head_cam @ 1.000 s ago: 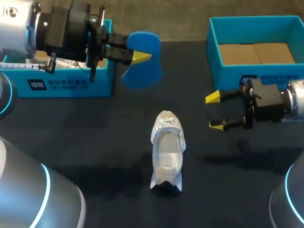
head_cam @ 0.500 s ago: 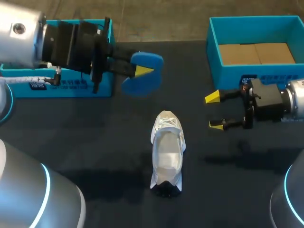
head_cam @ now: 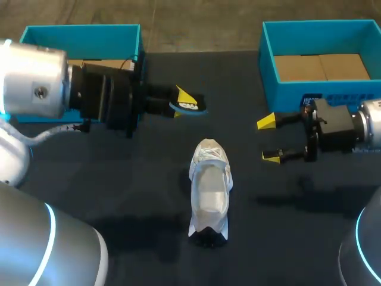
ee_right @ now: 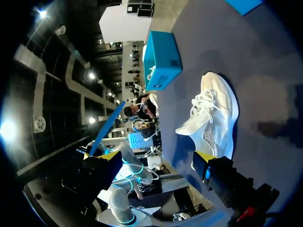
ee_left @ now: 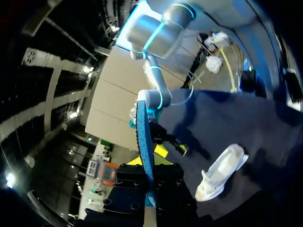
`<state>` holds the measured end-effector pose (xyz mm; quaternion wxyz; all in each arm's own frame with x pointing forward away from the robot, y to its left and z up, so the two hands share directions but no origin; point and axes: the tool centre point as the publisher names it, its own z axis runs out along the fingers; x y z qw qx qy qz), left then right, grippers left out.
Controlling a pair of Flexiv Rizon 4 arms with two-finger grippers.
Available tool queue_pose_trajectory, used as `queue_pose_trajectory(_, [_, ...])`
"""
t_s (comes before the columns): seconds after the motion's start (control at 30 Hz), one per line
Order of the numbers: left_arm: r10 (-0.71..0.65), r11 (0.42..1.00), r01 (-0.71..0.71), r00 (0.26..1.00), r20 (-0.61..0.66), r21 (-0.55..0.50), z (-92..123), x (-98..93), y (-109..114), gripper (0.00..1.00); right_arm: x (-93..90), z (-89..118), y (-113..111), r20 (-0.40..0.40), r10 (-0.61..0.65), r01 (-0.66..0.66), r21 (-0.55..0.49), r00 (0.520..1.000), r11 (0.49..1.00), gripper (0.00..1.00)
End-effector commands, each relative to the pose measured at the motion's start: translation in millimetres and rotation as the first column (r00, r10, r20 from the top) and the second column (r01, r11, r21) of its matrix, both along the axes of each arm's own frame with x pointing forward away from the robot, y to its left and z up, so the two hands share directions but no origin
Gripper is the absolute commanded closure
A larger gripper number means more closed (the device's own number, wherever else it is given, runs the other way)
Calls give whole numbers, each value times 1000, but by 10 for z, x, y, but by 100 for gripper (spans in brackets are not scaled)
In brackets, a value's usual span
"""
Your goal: Take the shoe out of the shoebox, open the shoe tongue, remove and reinsert the insole, then place the shoe into the shoebox
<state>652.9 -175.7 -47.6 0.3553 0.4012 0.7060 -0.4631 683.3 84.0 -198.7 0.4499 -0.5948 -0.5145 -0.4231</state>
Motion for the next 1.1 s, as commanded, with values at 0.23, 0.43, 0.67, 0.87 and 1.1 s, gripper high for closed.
queue_pose_trajectory(0.23, [55,998,-54,989,141,-7,-40,-96,-15,100,-6,-7,12,1,-2,2,-1,1000,1000,0])
queue_pose_trajectory(0.43, [-2,994,35,950,311,-101,-357,-78,80,100,-6,-7,12,1,-2,2,-1,1000,1000,0])
queue_pose_trajectory(0.67, [-9,992,60,913,408,-113,-666,27,131,100,-6,-7,12,1,-2,2,-1,1000,1000,0])
queue_pose_trajectory(0.87, [-17,998,50,858,514,-49,-728,43,76,100,-6,-7,12,1,-2,2,-1,1000,1000,0])
queue_pose_trajectory(1.1, [-17,998,50,858,514,-49,-728,43,76,100,-6,-7,12,1,-2,2,-1,1000,1000,0])
